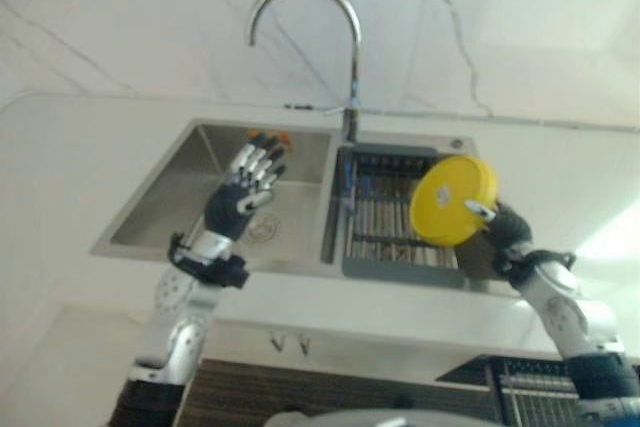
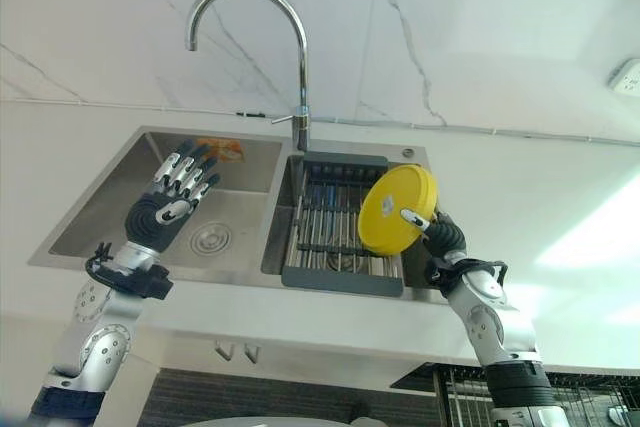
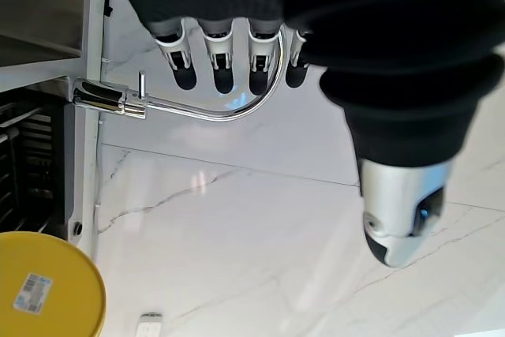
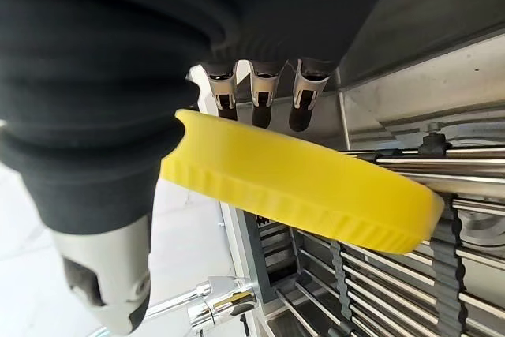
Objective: Place the dishes in the dishwasher.
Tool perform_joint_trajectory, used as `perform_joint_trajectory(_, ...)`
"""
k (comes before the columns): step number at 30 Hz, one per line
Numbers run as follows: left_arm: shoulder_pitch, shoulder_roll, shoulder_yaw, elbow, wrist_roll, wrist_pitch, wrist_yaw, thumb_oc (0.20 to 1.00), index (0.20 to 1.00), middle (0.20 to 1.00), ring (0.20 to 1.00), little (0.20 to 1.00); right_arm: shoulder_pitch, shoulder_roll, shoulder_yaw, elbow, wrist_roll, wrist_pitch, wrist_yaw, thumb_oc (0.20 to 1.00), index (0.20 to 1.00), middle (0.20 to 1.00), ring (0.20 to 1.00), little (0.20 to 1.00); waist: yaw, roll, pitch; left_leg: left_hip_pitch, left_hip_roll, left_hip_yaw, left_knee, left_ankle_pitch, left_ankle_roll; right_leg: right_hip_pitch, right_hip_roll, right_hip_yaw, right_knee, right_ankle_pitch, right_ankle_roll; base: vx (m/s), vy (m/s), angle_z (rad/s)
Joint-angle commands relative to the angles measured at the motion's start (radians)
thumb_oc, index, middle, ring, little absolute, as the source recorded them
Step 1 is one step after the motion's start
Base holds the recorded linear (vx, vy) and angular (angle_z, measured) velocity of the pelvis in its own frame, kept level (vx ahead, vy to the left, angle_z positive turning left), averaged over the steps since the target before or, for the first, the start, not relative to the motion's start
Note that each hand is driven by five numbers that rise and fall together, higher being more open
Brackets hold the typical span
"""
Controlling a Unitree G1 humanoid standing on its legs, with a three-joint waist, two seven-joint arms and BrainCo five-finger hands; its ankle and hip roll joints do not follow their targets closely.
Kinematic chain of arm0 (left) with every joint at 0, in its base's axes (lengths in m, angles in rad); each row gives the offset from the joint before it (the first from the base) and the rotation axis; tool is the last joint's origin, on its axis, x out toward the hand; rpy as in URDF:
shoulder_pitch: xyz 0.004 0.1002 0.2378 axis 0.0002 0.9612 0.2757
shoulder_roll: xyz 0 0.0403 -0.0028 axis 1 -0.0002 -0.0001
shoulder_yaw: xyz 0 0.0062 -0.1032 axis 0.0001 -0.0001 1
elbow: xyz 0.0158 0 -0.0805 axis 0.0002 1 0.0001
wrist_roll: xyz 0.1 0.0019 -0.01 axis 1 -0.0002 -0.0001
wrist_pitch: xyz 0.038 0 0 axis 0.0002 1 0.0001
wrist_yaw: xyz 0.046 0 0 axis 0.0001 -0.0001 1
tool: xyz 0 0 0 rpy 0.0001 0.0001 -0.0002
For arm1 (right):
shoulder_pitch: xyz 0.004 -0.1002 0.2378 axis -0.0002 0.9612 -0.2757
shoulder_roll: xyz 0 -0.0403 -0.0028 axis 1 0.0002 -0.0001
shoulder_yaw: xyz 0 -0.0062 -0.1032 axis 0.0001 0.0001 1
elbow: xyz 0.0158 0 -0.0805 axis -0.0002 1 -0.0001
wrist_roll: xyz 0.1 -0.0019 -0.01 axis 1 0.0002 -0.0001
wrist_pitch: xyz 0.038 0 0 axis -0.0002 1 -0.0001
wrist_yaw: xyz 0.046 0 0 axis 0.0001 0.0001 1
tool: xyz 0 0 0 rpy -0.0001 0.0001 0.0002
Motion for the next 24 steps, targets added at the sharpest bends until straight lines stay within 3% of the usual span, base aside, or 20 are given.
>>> perform_joint_trajectory(1,-0.088,0.050,-0.034,0.012,0.004,-0.052,-0.003,1.000,1.000,1.000,1.000,1.000,-0.134,-0.034,0.000,0.033,0.031,-0.051,-0.013,1.000,1.000,1.000,1.000,1.000,0.017,-0.016,0.010,0.027,0.019,-0.017,0.007,-0.105,-0.008,0.075,-0.071,-0.036,0.006,-0.105,0.086,0.00,0.000,0.00)
perform_joint_trajectory(11,-0.115,0.050,-0.058,0.020,0.005,-0.043,0.018,1.000,1.000,1.000,1.000,1.000,-0.184,-0.042,0.017,0.085,0.038,-0.051,-0.044,1.000,1.000,1.000,1.000,1.000,0.025,-0.014,0.010,0.028,0.018,-0.021,0.007,-0.105,-0.008,0.080,-0.068,-0.035,0.006,-0.110,0.083,0.00,0.000,0.00)
perform_joint_trajectory(19,-0.137,0.047,-0.084,0.038,0.000,-0.043,0.025,1.000,1.000,1.000,1.000,1.000,-0.251,-0.031,0.028,0.161,0.058,-0.100,-0.122,1.000,1.000,1.000,1.000,1.000,0.036,-0.009,0.004,0.031,0.018,-0.026,0.007,-0.107,-0.009,0.085,-0.067,-0.035,0.006,-0.113,0.080,0.00,0.000,0.03)
perform_joint_trajectory(21,-0.153,0.049,-0.105,0.043,-0.007,-0.037,0.033,1.000,1.000,1.000,1.000,1.000,-0.300,-0.026,0.053,0.228,0.040,-0.107,-0.149,0.200,0.200,0.200,0.200,0.200,0.045,-0.006,0.001,0.032,0.017,-0.027,0.007,-0.106,-0.010,0.086,-0.066,-0.037,0.006,-0.113,0.078,-0.02,0.006,0.05)
perform_joint_trajectory(24,-0.180,0.053,-0.132,0.056,-0.024,-0.029,0.042,1.000,1.000,1.000,1.000,1.000,-0.382,-0.032,0.095,0.348,0.033,-0.095,-0.187,0.200,0.200,0.200,0.200,0.200,0.056,-0.002,0.001,0.034,0.018,-0.029,0.007,-0.106,-0.012,0.089,-0.066,-0.042,0.006,-0.113,0.076,-0.01,0.005,0.01)
